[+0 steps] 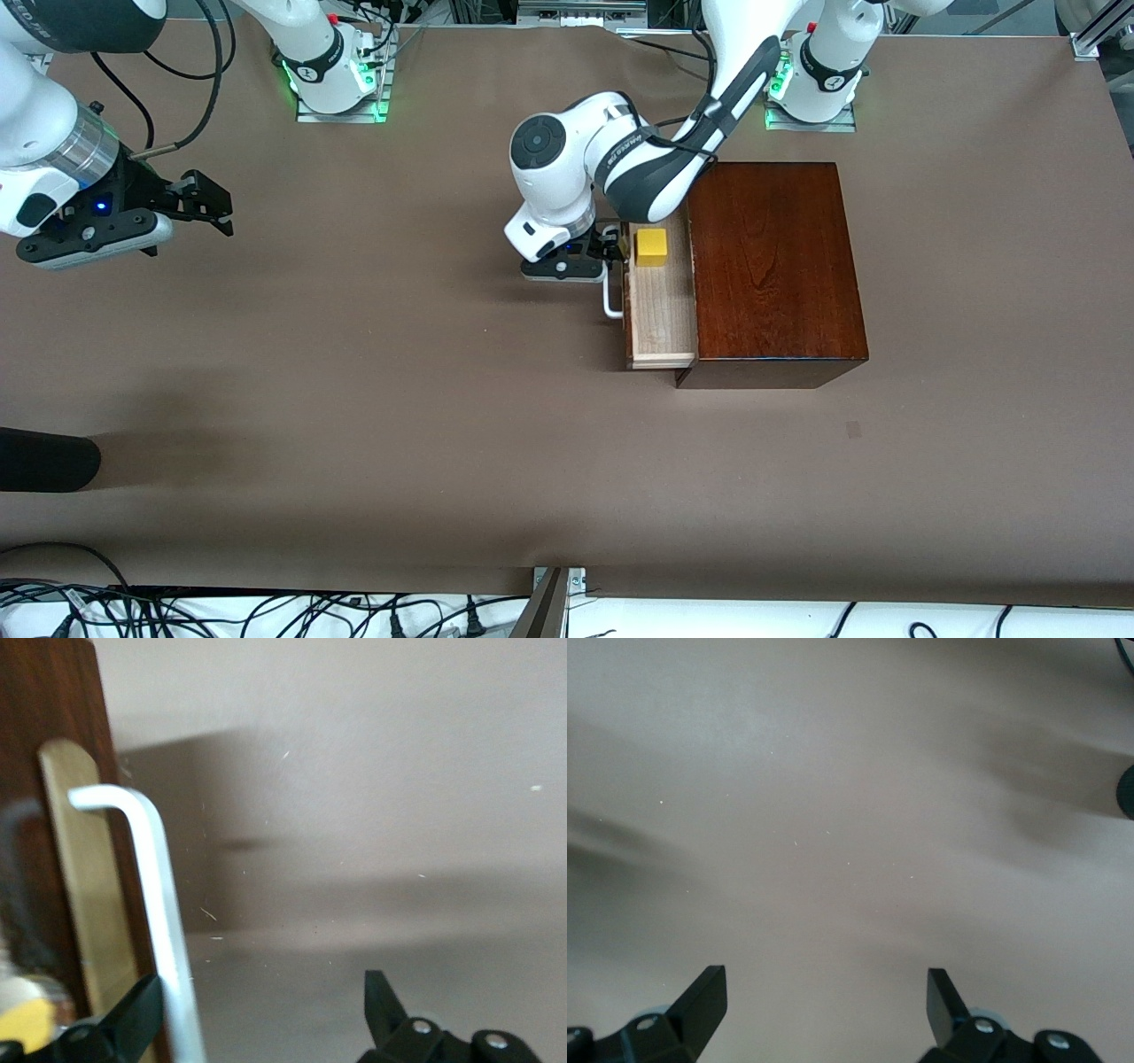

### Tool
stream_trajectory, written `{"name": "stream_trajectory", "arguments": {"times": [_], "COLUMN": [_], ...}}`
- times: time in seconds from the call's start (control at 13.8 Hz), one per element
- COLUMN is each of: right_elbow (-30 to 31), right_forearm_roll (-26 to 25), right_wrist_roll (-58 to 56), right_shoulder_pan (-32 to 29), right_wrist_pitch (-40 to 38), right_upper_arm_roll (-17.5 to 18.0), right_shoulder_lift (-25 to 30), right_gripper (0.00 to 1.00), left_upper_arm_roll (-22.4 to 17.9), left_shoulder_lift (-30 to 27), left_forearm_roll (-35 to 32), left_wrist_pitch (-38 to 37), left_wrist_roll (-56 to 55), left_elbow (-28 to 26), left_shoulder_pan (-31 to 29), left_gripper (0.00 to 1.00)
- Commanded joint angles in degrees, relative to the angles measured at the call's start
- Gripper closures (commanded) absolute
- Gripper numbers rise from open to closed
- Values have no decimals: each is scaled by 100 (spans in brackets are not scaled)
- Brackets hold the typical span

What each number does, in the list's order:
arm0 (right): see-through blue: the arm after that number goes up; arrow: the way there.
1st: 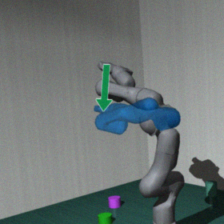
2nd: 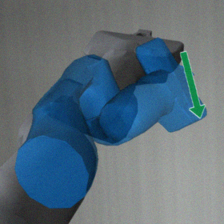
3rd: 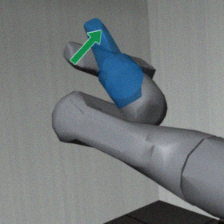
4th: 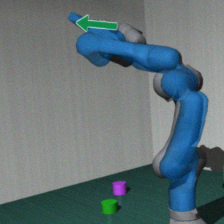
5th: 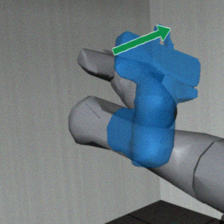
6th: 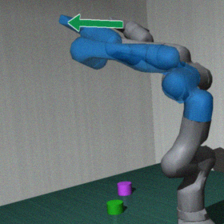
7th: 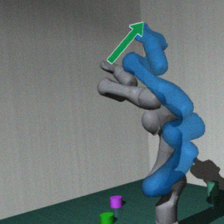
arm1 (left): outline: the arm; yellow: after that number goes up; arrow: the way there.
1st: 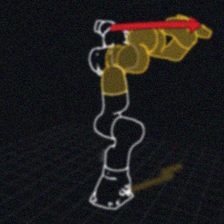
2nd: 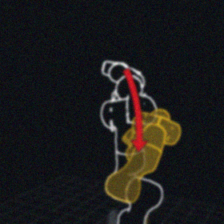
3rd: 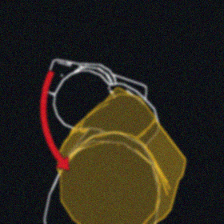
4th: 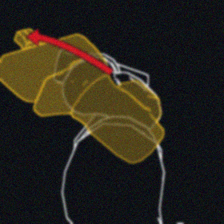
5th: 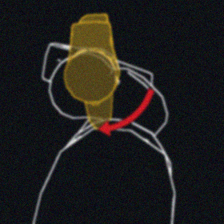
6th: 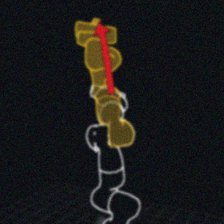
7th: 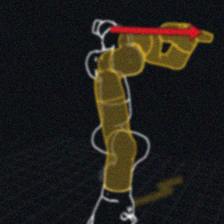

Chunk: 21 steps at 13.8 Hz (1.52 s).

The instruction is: Open drawer, take yellow block, close drawer

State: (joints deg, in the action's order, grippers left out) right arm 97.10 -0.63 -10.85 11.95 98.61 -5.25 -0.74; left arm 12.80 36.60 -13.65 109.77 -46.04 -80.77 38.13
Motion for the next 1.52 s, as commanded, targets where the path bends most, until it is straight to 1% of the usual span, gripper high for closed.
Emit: {"name": "stream_trajectory", "arguments": {"times": [0.0,0.14,0.29,0.43,0.58,0.65,0.72,0.8,0.87,1.01,1.16,1.23,1.3,1.37,1.45], "right_elbow": [-103,-103,-112,-112,-112,-103,-129,-156,-165,-182,-182,-208,-243,-339,-575], "right_forearm_roll": [-16,-16,-25,-7,106,342,440,467,476,485,476,476,476,459,450], "right_wrist_roll": [83,83,57,30,13,-22,-40,-40,-40,-31,-450,-697,-812,-840,-814], "right_shoulder_pan": [-44,-44,-27,8,26,44,70,122,166,464,894,1166,1421,1737,2053], "right_wrist_pitch": [-114,-114,-114,-123,-106,-27,-9,-18,-26,-79,-97,-88,-71,-18,-9], "right_upper_arm_roll": [23,24,41,67,94,155,199,252,269,296,305,314,314,340,340], "right_shoulder_lift": [-23,-23,-23,-14,3,-32,-119,-163,-251,-540,-630,-638,-638,-699,-891], "right_gripper": [0,0,0,0,0,0,0,0,0,0,0,0,0,0,0], "left_upper_arm_roll": [-49,-75,-128,-67,-58,-49,-49,-58,-58,-102,-67,-93,-250,-669,-1082], "left_shoulder_lift": [-302,-311,-564,-1038,-1321,-1418,-1471,-1515,-1594,-1700,-1761,-1796,-2058,-2417,-2856], "left_forearm_roll": [108,64,-33,46,55,81,282,536,582,626,705,732,854,1038,1231], "left_wrist_pitch": [-1085,-1807,-2388,-2653,-3082,-3172,-3181,-3208,-3321,-3401,-3401,-3349,-3235,-2904,-2274], "left_wrist_roll": [928,1385,1781,1975,2736,3150,3476,3584,3663,3873,4338,4567,4656,4639,4639], "left_elbow": [517,912,1291,1258,1222,1222,1239,1257,1257,1257,1240,1196,926,453,-195], "left_shoulder_pan": [-68,-95,-348,-918,-1490,-1840,-2157,-2404,-2615,-3010,-3582,-3723,-3690,-3550,-3340], "left_gripper": [0,0,0,0,0,0,0,0,0,0,0,0,0,0,0]}}
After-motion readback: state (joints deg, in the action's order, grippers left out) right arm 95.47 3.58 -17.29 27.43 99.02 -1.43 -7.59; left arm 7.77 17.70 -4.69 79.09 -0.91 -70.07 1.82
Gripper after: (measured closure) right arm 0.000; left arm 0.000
